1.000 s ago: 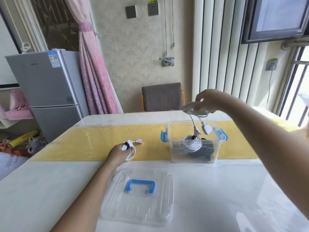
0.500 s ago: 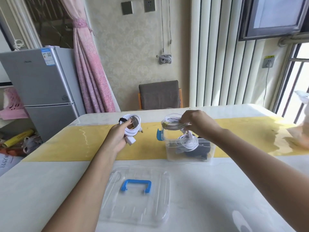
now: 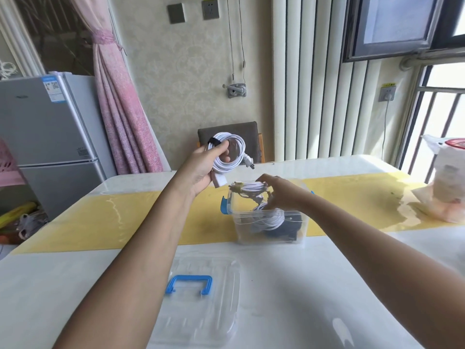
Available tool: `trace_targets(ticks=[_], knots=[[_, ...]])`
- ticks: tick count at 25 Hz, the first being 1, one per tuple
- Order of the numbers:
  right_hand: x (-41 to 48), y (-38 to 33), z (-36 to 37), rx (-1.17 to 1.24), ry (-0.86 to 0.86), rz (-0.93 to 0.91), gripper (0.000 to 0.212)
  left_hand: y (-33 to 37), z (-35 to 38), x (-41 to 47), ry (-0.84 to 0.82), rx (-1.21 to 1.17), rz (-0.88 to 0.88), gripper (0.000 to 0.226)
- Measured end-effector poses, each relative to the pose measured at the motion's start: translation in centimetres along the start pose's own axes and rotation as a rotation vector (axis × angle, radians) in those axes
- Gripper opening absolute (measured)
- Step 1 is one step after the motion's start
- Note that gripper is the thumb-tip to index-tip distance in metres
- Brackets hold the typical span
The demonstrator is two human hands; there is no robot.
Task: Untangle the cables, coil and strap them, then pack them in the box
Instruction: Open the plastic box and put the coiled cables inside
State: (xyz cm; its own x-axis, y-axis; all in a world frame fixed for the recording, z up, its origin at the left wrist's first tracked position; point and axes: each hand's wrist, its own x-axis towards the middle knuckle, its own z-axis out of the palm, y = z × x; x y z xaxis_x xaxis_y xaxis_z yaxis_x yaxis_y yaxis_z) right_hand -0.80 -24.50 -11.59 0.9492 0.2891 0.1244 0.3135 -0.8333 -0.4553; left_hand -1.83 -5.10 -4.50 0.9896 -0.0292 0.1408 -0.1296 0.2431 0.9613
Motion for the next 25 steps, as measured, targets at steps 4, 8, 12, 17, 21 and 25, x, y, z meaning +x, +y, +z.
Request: trace_targets(ticks=[4,8,12,17,21,25], knots=[[0.9,-0.2,-0.3,-0.105,0.111,-0.015,0.057,-1.1,0.3,0.7,0.028,-0.052,-0.033,0.007],[0.3,1.0,-1.0,-0.224,-0.114,-0.136,0.062,-1.1,-0.5,1.2,-0.035,-0.172,-0.014,0.013],[-1.3,1.1,-2.3,0.469,-0.379,0.004,0.043,-1.7,0.2,1.2,-0.084,-0.259,-0.036,0.015],[-1.7,1.4,-5.1,0.665,0.327,0.15,0.045,-3.9,2.8,1.6,-0.197,-0.215,-0.188,0.019],[-2.2,3.1,-5.7,0.648,0.397,0.215,0.033,-6.1,5.6,2.1,-0.3,-0.085,-0.413,0.017],[-2.3,4.1,-4.4,0.573,0.418,0.223,0.023,-9.6,7.3,2.7,-0.201,0.459,-0.377,0.023]])
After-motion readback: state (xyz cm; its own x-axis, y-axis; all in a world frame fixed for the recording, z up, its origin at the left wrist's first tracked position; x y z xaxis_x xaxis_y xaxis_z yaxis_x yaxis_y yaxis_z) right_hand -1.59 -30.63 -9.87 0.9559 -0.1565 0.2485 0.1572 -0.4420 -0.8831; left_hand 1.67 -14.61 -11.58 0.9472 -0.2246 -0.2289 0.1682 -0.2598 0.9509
